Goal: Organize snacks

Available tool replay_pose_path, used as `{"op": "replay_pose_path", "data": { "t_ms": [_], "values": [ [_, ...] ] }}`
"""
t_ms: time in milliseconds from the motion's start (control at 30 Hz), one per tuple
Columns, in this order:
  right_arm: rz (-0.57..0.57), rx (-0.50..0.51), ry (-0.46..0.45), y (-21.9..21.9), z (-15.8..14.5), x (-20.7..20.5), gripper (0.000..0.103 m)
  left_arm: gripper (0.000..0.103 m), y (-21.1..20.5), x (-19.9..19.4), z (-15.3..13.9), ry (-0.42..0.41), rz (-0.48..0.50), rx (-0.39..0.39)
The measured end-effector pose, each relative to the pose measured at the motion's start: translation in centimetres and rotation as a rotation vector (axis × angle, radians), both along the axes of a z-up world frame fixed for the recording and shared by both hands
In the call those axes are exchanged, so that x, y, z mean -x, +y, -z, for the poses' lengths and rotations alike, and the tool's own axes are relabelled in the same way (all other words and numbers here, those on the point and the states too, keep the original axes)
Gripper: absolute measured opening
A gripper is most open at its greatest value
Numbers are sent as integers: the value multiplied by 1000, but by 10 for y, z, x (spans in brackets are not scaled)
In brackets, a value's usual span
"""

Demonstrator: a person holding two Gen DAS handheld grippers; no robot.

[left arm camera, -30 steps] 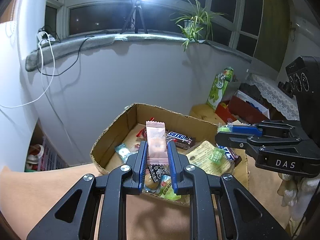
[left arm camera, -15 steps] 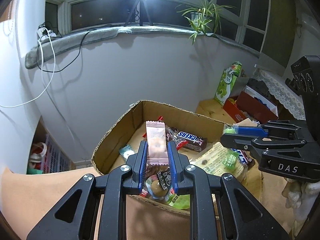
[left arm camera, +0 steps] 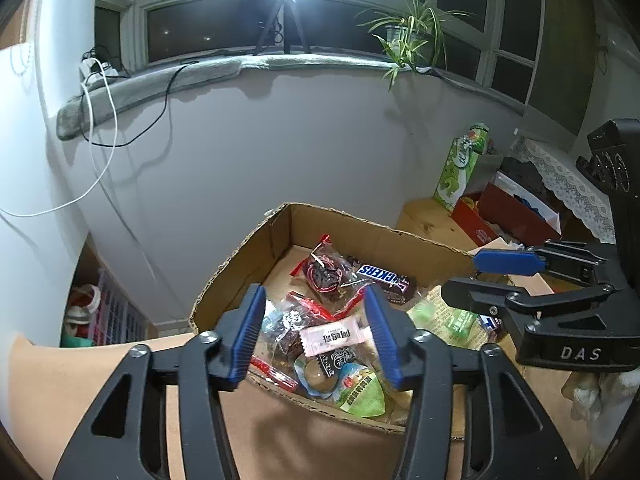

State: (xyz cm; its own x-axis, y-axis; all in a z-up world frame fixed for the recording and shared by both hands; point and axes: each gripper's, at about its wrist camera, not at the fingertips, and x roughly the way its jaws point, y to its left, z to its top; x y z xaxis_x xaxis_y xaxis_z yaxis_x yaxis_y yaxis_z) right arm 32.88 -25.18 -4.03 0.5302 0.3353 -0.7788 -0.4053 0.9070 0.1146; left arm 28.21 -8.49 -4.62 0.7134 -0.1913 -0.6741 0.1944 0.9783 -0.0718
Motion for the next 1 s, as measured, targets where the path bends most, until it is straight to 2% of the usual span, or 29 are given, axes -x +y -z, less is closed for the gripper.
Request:
{"op": "replay_pose_path", "data": {
  "t_ms": [67,133,200,600,900,1000],
  "values": [
    [5,4,-1,0,-1,1,68,53,0,1,-1,-4,-1,-7],
    [11,9,-6,-1,-1,2,75,53,0,1,-1,-6,-3,-7],
    [16,7,-10,-3,-3,3,77,53,0,2,-2,-5,-5,-7],
    [27,7,-31,-5,-11,18,78,56,-1,11,-7,-14,-8,-4],
    [37,6,-88,-8,-26,46,78,57,0,32,-16,-36,-7,16],
    [40,-4,-110,-10,-32,58,78,65,1,42,-20,-53,-10,20]
  ]
}}
